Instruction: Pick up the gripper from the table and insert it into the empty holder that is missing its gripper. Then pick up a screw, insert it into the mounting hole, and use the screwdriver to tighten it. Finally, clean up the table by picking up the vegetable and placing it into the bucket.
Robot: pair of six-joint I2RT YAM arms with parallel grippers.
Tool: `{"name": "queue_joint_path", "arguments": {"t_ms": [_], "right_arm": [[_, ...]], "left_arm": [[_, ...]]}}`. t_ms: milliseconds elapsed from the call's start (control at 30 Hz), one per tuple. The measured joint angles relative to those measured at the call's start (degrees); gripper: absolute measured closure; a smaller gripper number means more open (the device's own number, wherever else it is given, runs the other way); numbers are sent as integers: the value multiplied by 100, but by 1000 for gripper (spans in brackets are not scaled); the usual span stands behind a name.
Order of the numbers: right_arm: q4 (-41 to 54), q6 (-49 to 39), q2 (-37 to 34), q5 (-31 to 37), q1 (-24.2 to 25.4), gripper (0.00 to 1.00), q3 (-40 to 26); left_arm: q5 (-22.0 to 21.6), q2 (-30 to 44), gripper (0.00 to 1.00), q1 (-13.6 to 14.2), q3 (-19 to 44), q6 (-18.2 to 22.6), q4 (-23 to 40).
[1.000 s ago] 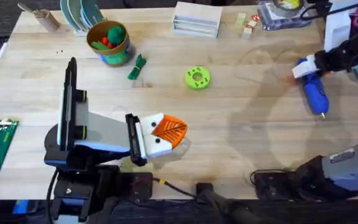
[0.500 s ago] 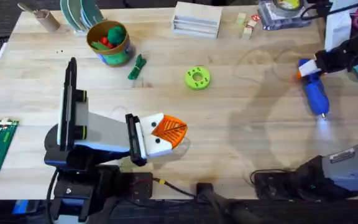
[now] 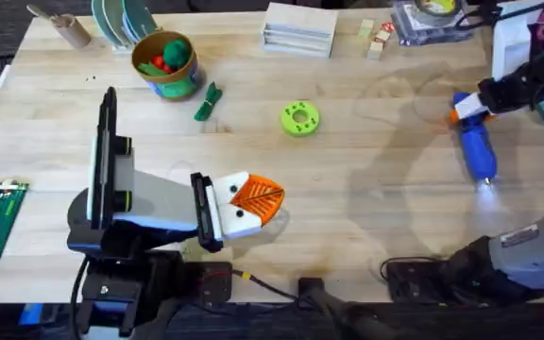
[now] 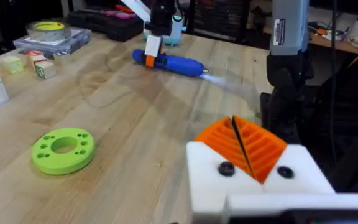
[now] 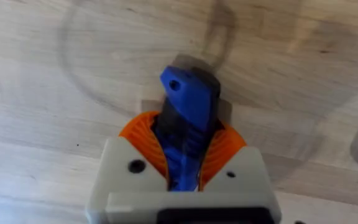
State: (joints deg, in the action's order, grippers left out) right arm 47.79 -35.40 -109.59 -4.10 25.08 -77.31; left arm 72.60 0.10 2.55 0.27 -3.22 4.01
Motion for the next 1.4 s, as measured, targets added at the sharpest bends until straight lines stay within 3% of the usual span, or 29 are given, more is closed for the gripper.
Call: {"name": "queue_joint_path", "arguments": {"t_ms": [267, 400, 533, 767, 833, 1100, 1400], "right_arm": [[705, 36, -191, -24, 0, 808, -565], [743, 376, -189, -28, -15, 818, -1151], [743, 568, 110, -31, -78, 826, -1298], [701, 708, 1226, -70, -133, 836, -1298], [675, 796, 1953, -75, -133, 841, -1300], [657, 974, 3361, -163, -133, 850, -1231], [130, 1220, 5272, -569, -133, 860, 133]], "left_arm": [[0, 0, 997, 0, 0, 0, 1], [0, 0, 997, 0, 0, 0, 0], [0, 0, 997, 0, 0, 0, 2], [0, 0, 997, 0, 0, 0, 2], [0, 0, 997, 0, 0, 0, 2], [0, 0, 997, 0, 0, 0, 2], [0, 0, 997, 0, 0, 0, 2]]}}
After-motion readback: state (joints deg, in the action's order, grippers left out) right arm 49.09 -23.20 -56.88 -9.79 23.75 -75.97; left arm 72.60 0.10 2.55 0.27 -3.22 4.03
